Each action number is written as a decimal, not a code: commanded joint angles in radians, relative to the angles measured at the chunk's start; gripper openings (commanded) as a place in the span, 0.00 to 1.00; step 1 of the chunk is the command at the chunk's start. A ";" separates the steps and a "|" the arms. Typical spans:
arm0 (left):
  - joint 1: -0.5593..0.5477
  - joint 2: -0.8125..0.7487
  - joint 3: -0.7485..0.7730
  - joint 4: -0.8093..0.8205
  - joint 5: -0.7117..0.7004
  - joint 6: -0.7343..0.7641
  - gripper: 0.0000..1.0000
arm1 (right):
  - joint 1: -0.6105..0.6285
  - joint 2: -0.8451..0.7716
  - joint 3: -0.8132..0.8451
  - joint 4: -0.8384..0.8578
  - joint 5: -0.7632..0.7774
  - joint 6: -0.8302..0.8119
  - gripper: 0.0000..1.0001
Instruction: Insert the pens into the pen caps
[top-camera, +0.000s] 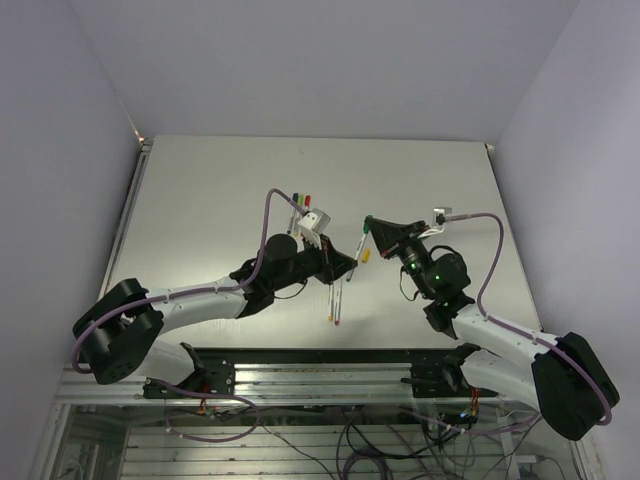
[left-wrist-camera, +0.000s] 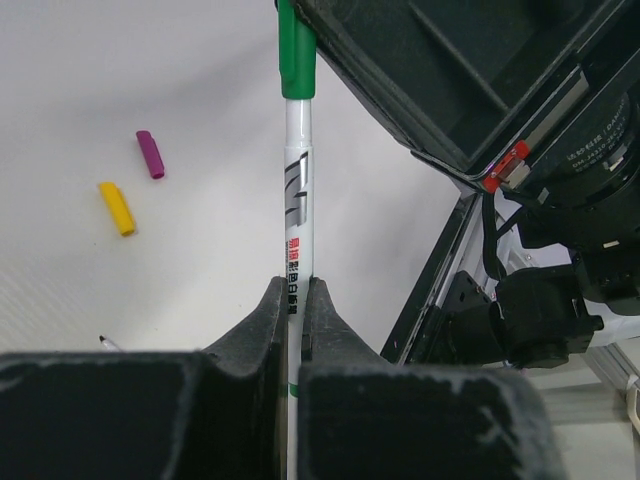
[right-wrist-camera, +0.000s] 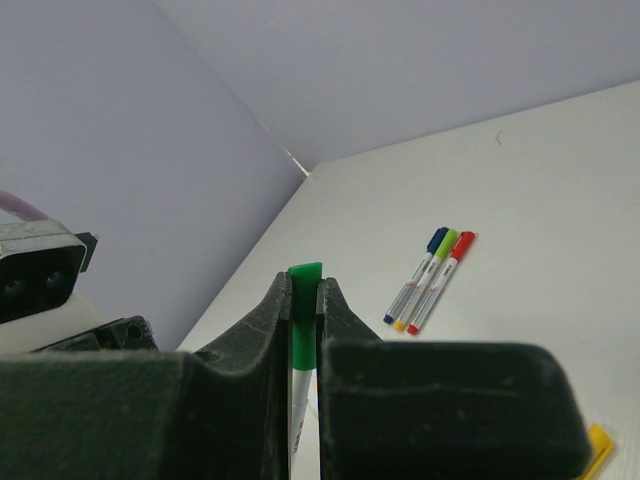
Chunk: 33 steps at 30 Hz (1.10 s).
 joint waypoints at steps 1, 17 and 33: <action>0.002 -0.046 -0.022 0.156 -0.070 -0.014 0.07 | 0.015 0.027 -0.006 -0.014 -0.039 -0.003 0.00; 0.001 -0.030 -0.006 0.216 -0.140 -0.004 0.07 | 0.031 0.115 -0.014 0.022 -0.192 0.036 0.00; 0.029 -0.055 0.031 0.254 -0.216 0.057 0.07 | 0.106 0.122 0.012 -0.230 -0.146 -0.046 0.00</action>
